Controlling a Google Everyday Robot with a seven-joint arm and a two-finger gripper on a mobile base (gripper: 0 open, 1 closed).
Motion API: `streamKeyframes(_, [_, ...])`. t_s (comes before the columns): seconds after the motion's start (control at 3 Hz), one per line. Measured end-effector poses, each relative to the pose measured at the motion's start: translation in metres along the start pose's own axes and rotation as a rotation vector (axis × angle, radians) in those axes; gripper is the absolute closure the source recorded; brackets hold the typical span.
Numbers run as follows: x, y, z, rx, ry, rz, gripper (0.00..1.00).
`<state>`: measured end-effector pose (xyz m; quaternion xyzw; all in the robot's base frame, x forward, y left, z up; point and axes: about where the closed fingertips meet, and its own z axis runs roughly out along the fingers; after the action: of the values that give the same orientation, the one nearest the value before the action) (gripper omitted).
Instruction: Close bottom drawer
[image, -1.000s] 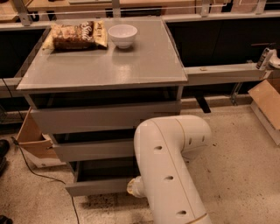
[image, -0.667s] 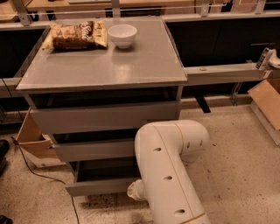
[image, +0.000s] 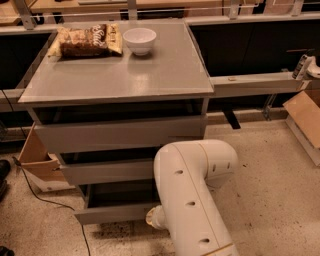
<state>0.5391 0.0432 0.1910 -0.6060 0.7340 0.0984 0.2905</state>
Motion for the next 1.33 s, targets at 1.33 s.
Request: streamKeyframes(1.33, [0.038,-0.088,0.021,0.186,0.034,-0.017,1.0])
